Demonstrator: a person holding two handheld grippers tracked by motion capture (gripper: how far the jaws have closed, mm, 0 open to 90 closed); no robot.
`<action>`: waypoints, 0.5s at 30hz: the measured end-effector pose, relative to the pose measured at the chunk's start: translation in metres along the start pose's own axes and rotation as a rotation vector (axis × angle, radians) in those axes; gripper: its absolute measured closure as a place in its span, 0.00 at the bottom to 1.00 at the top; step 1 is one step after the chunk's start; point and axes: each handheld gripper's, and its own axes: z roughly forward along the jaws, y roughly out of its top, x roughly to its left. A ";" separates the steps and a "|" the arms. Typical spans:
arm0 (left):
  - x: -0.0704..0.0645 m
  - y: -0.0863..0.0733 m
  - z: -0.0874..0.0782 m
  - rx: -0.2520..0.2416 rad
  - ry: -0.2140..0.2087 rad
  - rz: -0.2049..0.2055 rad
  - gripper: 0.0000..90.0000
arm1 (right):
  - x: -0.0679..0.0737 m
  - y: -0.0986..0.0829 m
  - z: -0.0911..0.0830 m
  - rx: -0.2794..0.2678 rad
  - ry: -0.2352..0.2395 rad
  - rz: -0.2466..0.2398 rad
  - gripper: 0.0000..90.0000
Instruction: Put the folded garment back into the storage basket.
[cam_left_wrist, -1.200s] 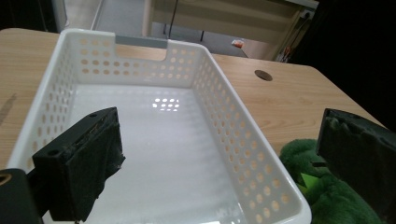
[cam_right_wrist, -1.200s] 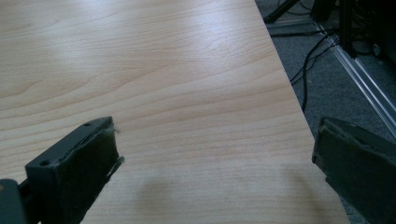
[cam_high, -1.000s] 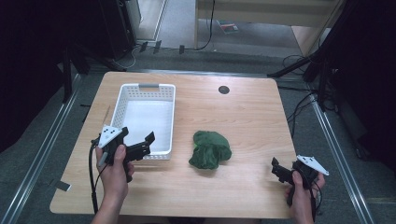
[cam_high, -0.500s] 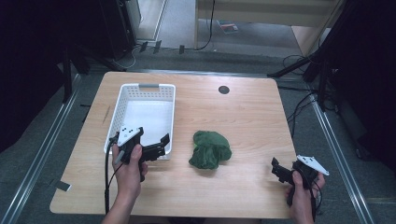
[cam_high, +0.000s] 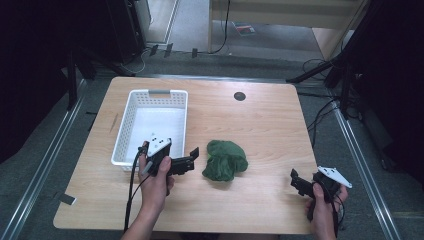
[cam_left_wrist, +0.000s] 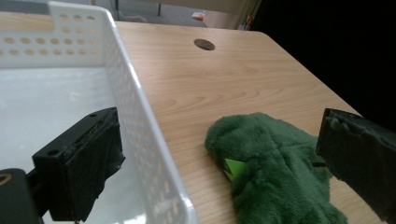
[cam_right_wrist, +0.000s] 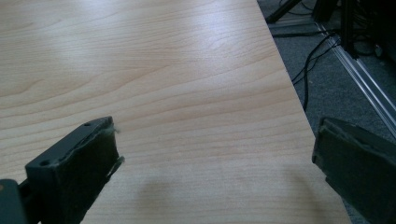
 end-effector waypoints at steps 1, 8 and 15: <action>-0.003 -0.001 0.002 0.004 -0.006 0.001 0.01 | 0.000 0.000 0.000 0.000 0.000 -0.001 0.00; -0.021 -0.007 0.018 0.032 -0.044 0.017 0.01 | 0.000 0.000 0.000 -0.001 0.003 0.000 0.00; -0.039 -0.018 0.033 0.082 -0.076 0.041 0.01 | 0.000 0.000 0.000 0.003 0.005 -0.001 0.00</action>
